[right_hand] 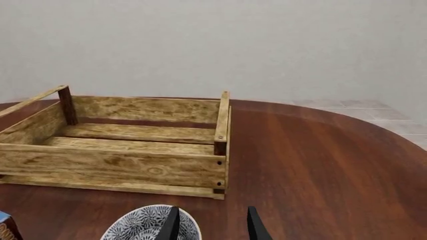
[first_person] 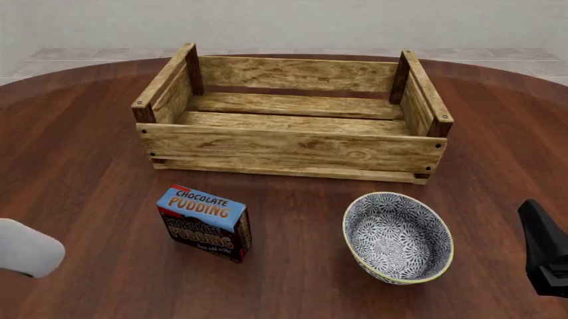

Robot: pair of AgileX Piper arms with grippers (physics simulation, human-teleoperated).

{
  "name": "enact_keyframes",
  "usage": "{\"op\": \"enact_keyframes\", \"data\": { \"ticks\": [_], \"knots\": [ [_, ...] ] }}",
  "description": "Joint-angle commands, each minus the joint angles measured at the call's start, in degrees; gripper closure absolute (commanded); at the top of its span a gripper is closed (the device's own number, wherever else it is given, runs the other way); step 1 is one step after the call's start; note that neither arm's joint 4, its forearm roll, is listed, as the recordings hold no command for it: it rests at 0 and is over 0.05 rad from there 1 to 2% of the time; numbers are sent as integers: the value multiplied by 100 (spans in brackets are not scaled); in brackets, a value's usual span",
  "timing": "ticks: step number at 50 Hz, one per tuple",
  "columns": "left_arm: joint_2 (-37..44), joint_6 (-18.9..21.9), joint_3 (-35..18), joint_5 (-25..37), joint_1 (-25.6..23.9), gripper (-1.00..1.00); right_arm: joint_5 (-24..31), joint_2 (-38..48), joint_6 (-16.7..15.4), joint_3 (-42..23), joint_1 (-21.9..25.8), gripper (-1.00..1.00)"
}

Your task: Pick up the salad dressing and put it in the tray.

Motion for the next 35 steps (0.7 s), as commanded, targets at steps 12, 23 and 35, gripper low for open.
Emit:
{"op": "enact_keyframes", "data": {
  "ticks": [12, 23, 35],
  "knots": [
    [978, 548, -1014, -731, -914, 100, 1, -10, 21, -6, -26, -100],
    [1695, 651, -1689, -1037, -1432, 100, 0, -8, 23, -2, -18, -100],
    [2384, 796, -2311, -1281, -1893, 100, -5, -8, 32, 6, -22, -100]
  ]
}}
